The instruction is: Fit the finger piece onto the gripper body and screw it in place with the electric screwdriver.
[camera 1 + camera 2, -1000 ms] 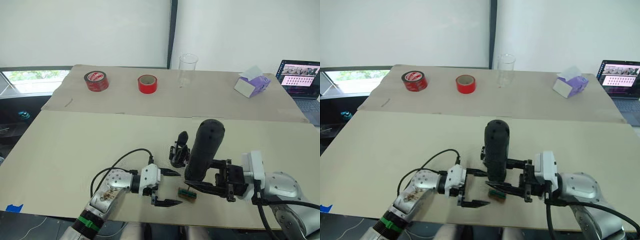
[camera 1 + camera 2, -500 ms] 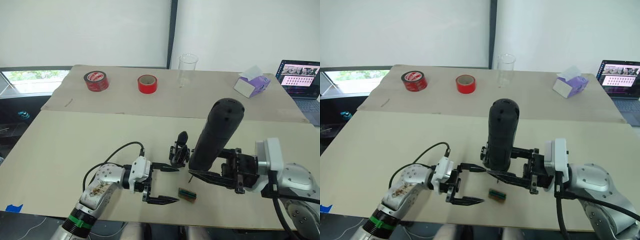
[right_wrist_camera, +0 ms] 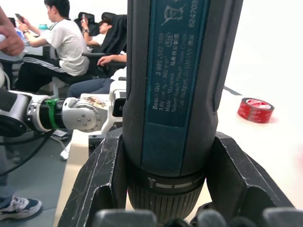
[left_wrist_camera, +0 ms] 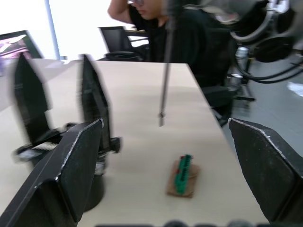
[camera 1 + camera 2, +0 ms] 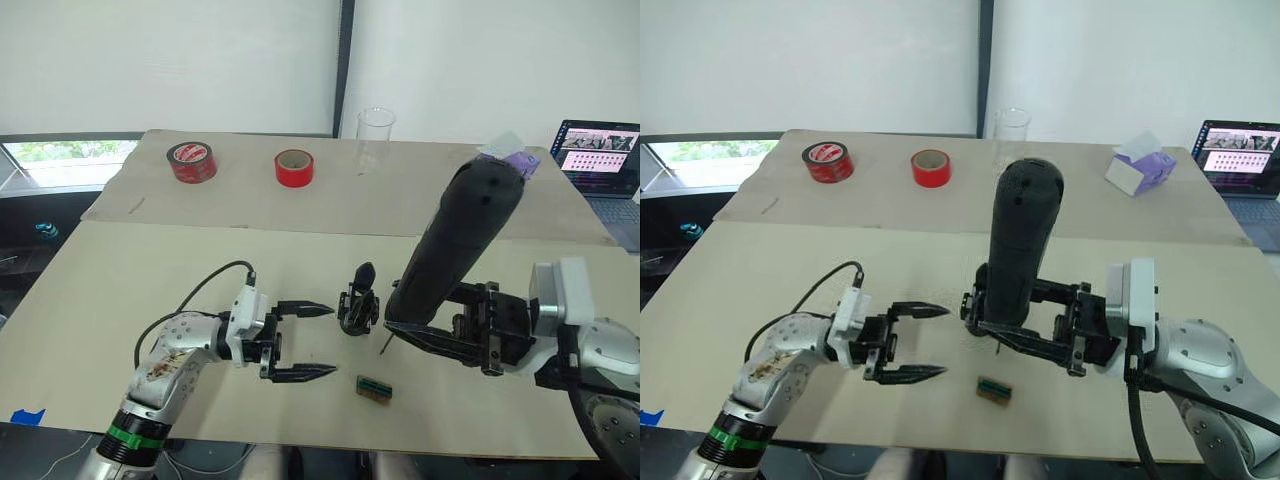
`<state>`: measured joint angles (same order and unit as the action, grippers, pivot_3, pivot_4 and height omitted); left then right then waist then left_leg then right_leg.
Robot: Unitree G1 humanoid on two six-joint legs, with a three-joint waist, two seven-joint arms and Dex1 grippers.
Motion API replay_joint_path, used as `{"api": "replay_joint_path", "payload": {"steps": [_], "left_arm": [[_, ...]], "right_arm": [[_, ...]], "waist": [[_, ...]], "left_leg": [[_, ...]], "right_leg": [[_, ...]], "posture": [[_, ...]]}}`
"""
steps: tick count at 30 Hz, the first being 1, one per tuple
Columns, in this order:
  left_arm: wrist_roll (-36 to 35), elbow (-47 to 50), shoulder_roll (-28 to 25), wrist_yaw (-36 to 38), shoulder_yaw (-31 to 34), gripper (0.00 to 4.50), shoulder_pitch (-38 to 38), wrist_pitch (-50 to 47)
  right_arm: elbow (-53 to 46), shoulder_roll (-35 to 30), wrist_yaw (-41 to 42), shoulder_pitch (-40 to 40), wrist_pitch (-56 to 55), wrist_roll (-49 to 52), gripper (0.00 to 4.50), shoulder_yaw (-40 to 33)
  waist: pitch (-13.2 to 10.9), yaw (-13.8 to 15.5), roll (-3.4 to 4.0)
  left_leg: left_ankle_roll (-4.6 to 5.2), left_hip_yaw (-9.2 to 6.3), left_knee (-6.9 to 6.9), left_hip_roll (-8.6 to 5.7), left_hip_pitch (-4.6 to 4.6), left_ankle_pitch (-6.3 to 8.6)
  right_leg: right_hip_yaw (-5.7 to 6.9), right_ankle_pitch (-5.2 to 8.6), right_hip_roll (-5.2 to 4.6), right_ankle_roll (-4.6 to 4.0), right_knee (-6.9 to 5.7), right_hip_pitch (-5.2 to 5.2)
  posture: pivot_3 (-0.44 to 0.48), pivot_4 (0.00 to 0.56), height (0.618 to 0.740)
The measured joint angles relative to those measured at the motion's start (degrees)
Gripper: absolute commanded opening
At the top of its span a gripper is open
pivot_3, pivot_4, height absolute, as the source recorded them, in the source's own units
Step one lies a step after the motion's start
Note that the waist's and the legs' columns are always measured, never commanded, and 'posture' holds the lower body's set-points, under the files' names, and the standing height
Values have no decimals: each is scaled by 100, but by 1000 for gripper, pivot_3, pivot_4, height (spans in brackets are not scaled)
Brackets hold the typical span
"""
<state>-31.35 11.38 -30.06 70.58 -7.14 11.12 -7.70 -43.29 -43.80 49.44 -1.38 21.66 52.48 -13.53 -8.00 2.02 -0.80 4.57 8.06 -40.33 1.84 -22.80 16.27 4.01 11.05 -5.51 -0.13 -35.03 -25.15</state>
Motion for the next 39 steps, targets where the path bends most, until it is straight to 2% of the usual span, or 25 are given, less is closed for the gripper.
{"api": "replay_joint_path", "payload": {"steps": [7,15,28,38,39], "left_arm": [[654,-660,83,-531,96,4472,87,174],[1538,-1609,547,-866,-437,4472,649,419],[2251,-2781,1386,-1167,-900,4472,1152,855],[2462,-3108,1762,-1431,-949,4472,1346,995],[2471,-3160,1801,-1442,-954,4234,1357,1057]], "right_arm": [[-1,-30,-124,-53,0,53,1906,-82],[1,-48,-167,-59,0,52,1906,-131],[2,-117,-205,-42,0,46,1906,-223],[1,-122,-209,9,0,-2,1906,-306],[1,-121,-209,13,0,-8,1906,-307]], "waist": [[0,8,0],[-1,9,-2],[-2,18,-4],[-2,23,-5],[-2,26,-5]], "left_leg": [[0,1,0,-1,-1,0],[1,1,0,-2,-3,0],[5,0,-4,-2,-6,2],[7,-1,-7,-2,-4,3],[8,-1,-8,-2,-4,3]], "right_leg": [[1,-4,1,3,1,0],[2,-16,1,15,1,0],[4,-21,-1,21,2,0],[3,-23,-2,25,2,3],[3,-23,-3,25,2,4]], "posture": [[0,150,740],[0,150,740],[0,150,740],[0,150,740],[0,150,740]]}}
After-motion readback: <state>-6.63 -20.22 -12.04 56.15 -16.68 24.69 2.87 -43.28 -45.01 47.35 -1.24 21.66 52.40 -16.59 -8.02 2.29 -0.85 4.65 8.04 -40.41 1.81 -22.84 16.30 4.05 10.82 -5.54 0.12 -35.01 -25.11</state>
